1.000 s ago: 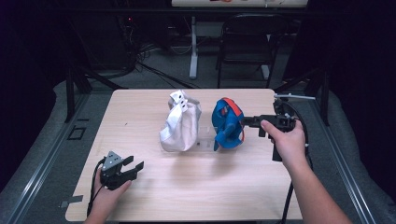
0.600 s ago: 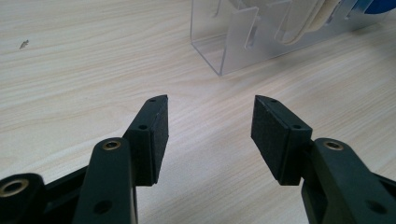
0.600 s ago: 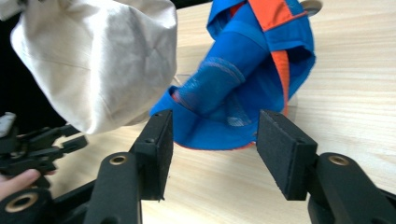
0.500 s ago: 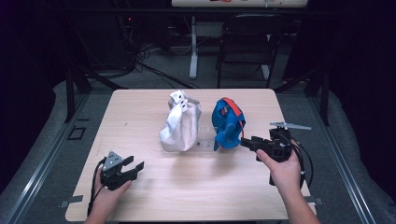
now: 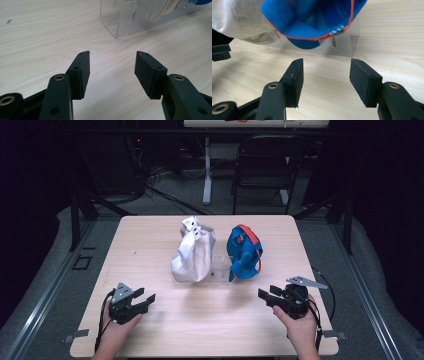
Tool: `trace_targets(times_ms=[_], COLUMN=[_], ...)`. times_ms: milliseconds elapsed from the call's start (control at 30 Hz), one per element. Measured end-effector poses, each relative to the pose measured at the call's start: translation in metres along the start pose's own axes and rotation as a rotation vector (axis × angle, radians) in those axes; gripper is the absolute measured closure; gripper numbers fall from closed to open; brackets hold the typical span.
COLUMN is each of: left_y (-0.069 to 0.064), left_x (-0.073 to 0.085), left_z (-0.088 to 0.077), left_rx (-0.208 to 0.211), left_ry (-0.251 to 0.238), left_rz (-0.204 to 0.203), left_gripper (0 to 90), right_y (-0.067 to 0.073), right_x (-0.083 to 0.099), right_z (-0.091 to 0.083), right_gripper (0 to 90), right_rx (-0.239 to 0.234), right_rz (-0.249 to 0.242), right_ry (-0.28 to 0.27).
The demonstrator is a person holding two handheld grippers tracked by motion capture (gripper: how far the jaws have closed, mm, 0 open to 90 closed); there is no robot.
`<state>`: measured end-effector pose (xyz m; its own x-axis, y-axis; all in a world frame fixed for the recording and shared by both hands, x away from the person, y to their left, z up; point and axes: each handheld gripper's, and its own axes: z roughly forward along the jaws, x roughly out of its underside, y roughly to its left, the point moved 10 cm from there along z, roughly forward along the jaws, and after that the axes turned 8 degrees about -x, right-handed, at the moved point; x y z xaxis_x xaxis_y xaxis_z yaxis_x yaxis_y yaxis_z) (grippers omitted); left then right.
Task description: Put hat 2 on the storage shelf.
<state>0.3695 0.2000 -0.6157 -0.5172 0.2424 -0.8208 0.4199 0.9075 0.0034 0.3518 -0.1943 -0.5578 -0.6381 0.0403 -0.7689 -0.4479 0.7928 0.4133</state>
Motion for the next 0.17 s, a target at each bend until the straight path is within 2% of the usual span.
trace_targets(times_ms=[167], left_y=[-0.006], left_x=[0.001], left_z=[0.002], left_rx=[0.021], left_ry=[0.002], left_rz=[0.001], left_gripper=[47.4], right_y=[-0.005], right_x=[0.011], right_z=[0.0], right_gripper=[43.7], right_rx=[0.018], right_rz=[-0.019], right_ry=[-0.026])
